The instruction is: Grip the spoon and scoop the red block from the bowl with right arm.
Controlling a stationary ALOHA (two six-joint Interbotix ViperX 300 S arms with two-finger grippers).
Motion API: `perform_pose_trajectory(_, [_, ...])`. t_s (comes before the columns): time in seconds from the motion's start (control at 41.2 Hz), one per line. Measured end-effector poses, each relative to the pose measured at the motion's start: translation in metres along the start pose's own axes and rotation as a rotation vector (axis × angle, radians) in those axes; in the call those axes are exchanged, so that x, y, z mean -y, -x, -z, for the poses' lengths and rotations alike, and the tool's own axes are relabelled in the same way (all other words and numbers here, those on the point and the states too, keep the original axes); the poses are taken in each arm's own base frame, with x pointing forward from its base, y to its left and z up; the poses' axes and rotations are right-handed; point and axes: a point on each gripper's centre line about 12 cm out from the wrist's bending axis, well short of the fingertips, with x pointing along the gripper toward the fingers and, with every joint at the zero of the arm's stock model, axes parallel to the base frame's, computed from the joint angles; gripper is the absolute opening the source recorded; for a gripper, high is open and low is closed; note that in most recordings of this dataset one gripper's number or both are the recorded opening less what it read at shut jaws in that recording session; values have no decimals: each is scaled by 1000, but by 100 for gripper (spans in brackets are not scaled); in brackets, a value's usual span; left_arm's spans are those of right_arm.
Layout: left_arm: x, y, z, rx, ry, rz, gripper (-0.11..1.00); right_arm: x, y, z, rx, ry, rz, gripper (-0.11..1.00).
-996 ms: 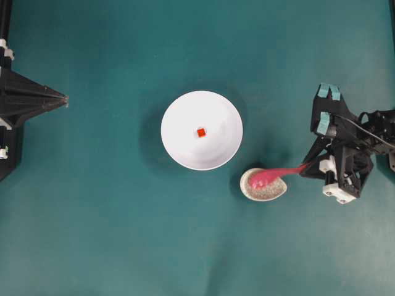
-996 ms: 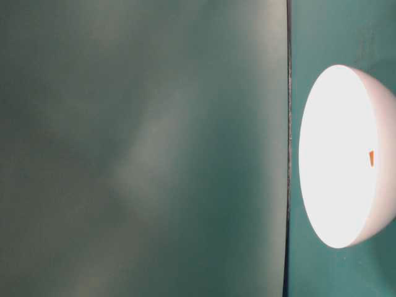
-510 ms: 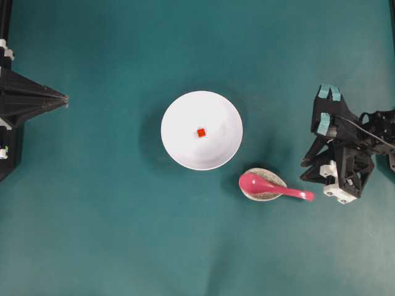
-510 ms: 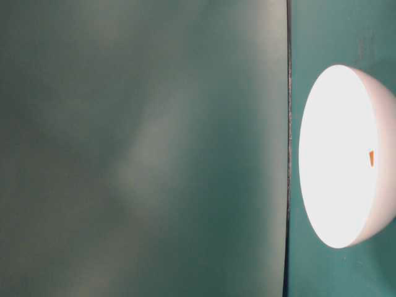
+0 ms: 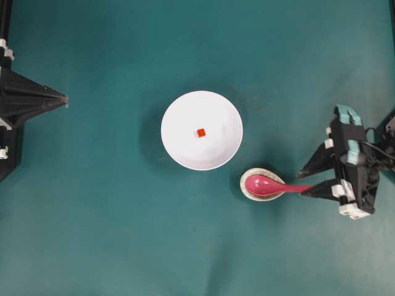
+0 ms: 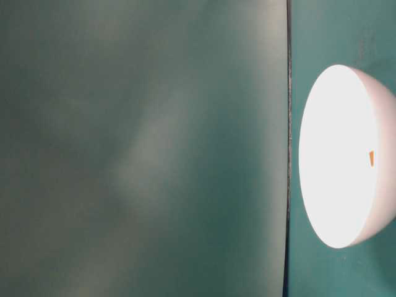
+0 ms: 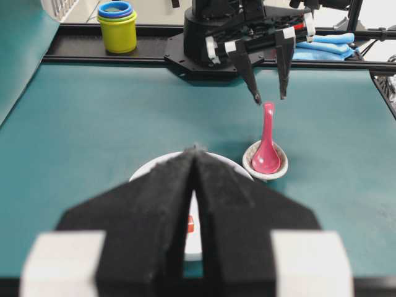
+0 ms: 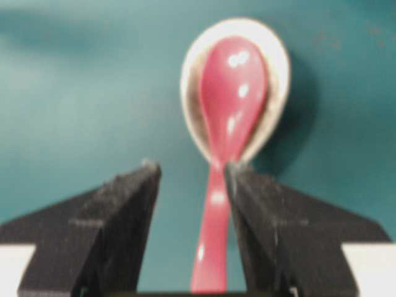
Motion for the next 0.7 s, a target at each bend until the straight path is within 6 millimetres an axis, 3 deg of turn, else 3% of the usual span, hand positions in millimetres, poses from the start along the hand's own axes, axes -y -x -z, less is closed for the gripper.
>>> perform_pose_trajectory(0.413, [0, 1, -1, 6, 2, -2, 0, -1, -25, 45, 16, -34, 24, 52])
perform_pose_trajectory(0.704, [0, 3, -5, 21, 2, -2, 0, 3, -34, 53, 47, -32, 57, 52])
